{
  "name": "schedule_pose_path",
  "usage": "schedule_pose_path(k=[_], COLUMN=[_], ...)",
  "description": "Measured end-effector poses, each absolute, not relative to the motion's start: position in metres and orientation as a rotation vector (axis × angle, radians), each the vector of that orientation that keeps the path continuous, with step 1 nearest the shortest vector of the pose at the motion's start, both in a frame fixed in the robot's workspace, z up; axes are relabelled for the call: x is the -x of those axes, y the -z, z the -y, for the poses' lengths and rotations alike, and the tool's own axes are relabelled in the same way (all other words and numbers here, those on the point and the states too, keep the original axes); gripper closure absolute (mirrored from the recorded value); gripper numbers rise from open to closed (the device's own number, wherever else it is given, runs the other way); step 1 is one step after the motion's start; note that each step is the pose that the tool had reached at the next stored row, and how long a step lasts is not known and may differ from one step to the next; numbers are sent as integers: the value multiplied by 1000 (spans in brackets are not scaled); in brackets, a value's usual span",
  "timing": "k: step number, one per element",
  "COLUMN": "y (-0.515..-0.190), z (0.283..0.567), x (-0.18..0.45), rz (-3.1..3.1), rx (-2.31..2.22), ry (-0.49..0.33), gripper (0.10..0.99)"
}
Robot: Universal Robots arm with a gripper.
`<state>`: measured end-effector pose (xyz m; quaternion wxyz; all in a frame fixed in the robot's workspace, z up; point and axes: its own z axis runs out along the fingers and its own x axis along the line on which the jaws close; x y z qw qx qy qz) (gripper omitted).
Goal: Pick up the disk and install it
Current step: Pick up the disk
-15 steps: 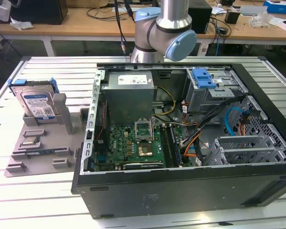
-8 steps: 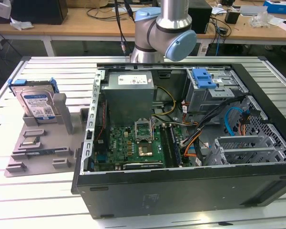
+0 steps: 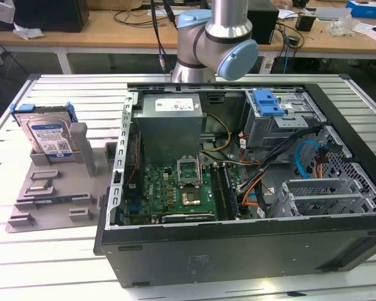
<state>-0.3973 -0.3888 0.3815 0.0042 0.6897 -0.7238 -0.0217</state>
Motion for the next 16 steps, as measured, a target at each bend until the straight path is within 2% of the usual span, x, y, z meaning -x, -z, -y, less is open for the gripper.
schedule_pose_path(k=[1, 2, 5, 7, 8, 16], y=[-382, -381, -381, -381, -381, -381], z=[389, 389, 389, 389, 389, 378], x=[397, 397, 397, 397, 397, 386], rz=[2266, 2265, 2259, 2257, 2255, 2239], rx=[-2162, -2164, -2169, -2172, -2174, -2190], ry=[68, 68, 68, 68, 68, 68], gripper=[851, 851, 671, 671, 604, 604])
